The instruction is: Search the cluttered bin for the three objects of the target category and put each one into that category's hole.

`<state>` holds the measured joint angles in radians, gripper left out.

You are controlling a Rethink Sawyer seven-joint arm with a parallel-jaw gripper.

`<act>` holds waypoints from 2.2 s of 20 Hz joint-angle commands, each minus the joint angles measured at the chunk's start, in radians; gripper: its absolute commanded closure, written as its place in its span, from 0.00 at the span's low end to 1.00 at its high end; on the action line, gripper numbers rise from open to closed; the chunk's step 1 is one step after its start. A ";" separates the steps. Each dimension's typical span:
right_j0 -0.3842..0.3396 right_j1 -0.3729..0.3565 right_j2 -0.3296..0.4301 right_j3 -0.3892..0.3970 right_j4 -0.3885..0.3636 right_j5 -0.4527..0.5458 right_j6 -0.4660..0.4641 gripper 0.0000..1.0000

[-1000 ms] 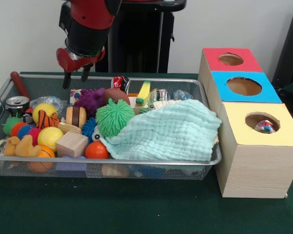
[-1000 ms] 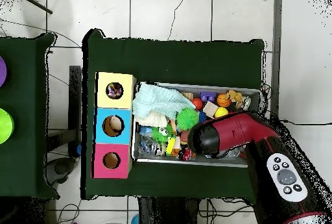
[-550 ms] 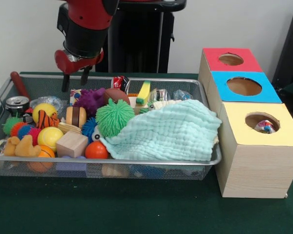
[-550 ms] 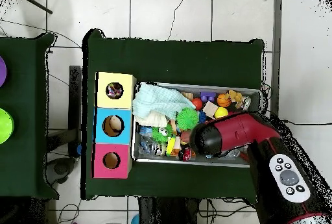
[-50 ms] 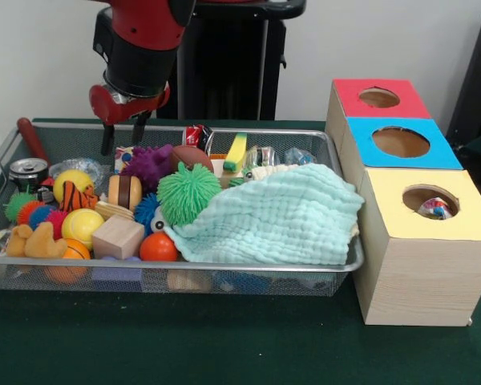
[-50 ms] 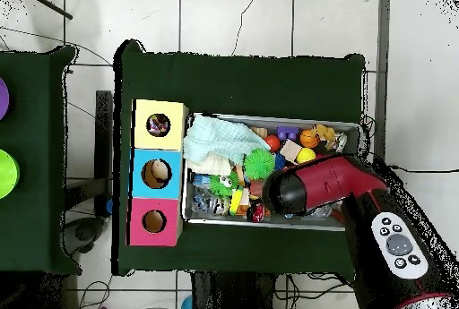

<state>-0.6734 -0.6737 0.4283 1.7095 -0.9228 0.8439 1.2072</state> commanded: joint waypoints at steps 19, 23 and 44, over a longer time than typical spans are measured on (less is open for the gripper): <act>0.129 0.020 -0.103 -0.022 -0.132 0.190 -0.199 0.00; 0.134 -0.012 -0.126 -0.045 -0.120 0.240 -0.182 0.00; -0.170 -0.063 0.233 0.112 0.124 -0.121 -0.256 0.00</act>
<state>-0.7869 -0.7413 0.4627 1.7112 -0.8630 0.8584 1.2072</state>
